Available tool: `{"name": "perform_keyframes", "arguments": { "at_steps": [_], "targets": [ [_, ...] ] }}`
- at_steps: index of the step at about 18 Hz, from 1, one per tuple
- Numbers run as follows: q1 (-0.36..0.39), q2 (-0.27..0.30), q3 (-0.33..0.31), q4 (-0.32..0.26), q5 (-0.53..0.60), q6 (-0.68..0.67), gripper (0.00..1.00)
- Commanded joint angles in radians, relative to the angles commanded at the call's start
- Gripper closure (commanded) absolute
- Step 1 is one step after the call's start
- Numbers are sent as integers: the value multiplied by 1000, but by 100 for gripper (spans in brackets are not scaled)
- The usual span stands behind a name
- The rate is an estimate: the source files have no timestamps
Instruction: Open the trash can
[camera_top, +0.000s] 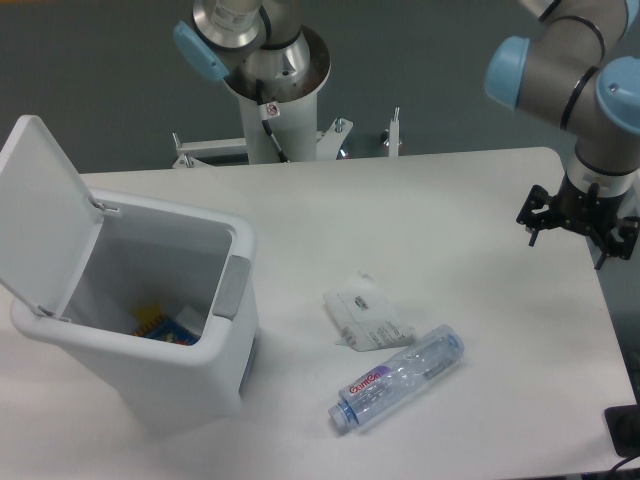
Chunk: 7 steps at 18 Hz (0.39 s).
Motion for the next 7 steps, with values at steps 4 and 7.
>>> {"name": "perform_keyframes", "arguments": {
  "at_steps": [4,7],
  "targets": [
    [-3,-5,0,-14,79,81,0],
    [-8,-5,-1,-34,100,141,0]
  ]
}}
